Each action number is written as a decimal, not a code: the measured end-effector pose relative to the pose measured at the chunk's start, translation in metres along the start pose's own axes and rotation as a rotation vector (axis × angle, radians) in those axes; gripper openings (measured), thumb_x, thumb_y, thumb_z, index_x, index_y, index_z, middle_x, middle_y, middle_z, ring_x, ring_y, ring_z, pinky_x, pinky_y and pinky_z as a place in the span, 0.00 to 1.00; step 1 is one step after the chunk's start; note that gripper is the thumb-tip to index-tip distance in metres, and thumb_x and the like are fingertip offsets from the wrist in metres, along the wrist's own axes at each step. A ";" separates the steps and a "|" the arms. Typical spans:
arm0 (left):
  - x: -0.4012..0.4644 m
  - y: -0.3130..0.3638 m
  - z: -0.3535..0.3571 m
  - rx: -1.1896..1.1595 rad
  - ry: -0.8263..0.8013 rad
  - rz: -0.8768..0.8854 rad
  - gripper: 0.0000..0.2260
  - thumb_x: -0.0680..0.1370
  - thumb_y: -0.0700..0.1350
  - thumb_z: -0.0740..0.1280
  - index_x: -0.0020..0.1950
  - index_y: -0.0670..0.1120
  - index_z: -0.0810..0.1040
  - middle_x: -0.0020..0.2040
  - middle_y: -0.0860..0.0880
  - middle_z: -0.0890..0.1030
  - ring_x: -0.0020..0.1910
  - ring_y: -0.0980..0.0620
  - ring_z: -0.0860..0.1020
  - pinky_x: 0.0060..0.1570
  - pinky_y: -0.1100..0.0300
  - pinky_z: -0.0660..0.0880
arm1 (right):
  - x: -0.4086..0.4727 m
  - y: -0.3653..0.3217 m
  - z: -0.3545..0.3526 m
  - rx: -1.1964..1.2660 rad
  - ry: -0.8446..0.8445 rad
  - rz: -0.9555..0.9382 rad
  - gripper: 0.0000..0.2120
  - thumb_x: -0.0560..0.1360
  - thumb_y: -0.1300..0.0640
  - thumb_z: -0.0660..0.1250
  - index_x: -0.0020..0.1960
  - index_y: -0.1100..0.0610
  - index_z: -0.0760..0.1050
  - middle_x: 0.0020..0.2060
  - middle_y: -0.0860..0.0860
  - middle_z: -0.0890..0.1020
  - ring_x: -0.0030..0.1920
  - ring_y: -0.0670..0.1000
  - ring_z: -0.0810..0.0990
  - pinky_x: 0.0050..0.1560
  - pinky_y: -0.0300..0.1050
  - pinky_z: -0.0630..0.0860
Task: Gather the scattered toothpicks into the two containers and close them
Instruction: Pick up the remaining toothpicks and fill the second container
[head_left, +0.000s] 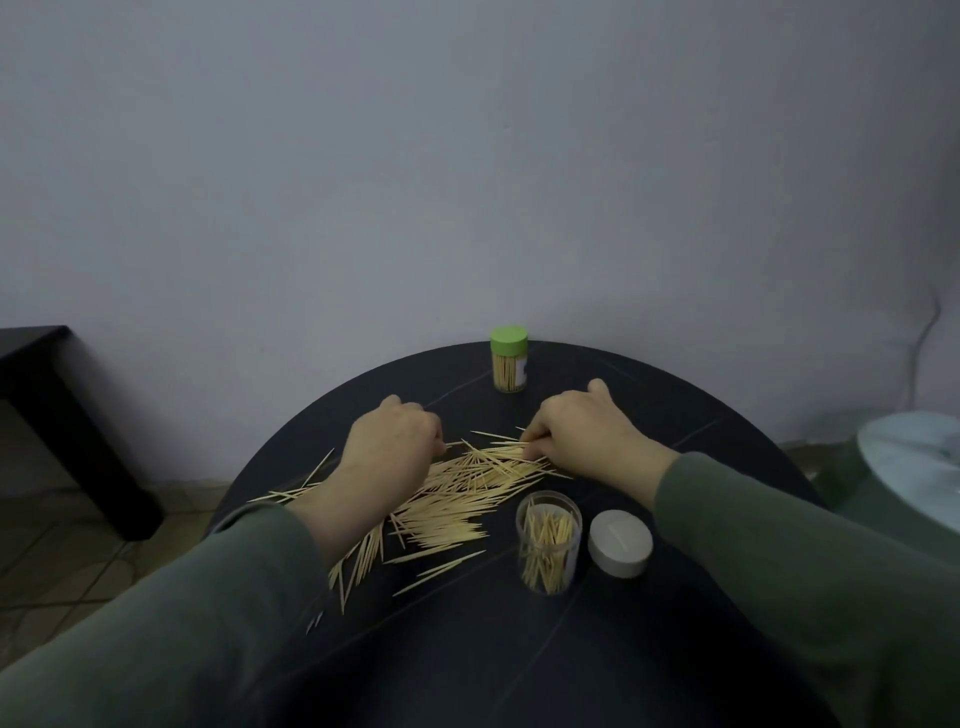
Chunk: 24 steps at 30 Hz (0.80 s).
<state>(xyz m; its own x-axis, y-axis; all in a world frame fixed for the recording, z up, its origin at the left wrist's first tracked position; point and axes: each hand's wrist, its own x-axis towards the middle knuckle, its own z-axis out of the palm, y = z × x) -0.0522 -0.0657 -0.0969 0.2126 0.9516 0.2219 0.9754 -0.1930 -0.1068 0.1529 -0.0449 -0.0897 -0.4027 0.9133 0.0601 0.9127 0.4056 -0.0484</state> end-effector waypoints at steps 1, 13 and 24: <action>-0.001 0.001 -0.002 0.003 0.013 -0.002 0.11 0.81 0.51 0.63 0.60 0.50 0.78 0.56 0.51 0.79 0.57 0.52 0.73 0.53 0.57 0.76 | -0.003 0.001 -0.001 0.023 0.020 0.009 0.12 0.78 0.46 0.65 0.58 0.47 0.81 0.55 0.44 0.82 0.58 0.48 0.76 0.64 0.54 0.59; -0.019 0.013 -0.008 -0.170 -0.100 -0.074 0.10 0.79 0.53 0.65 0.56 0.51 0.81 0.53 0.51 0.81 0.57 0.53 0.74 0.55 0.53 0.77 | -0.039 0.002 -0.003 0.154 0.072 0.113 0.11 0.76 0.45 0.67 0.57 0.46 0.81 0.55 0.43 0.82 0.58 0.47 0.76 0.65 0.53 0.59; -0.035 0.017 -0.003 -0.355 -0.102 -0.114 0.08 0.79 0.53 0.65 0.52 0.52 0.81 0.48 0.54 0.82 0.47 0.55 0.78 0.49 0.56 0.78 | -0.046 -0.012 -0.001 0.283 0.041 0.199 0.11 0.76 0.43 0.67 0.55 0.45 0.82 0.53 0.42 0.82 0.57 0.47 0.76 0.65 0.54 0.60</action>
<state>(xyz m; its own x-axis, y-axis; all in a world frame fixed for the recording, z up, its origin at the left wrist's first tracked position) -0.0425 -0.1029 -0.1033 0.1120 0.9872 0.1135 0.9558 -0.1382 0.2594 0.1600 -0.0916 -0.0903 -0.2102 0.9757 0.0618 0.9157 0.2186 -0.3373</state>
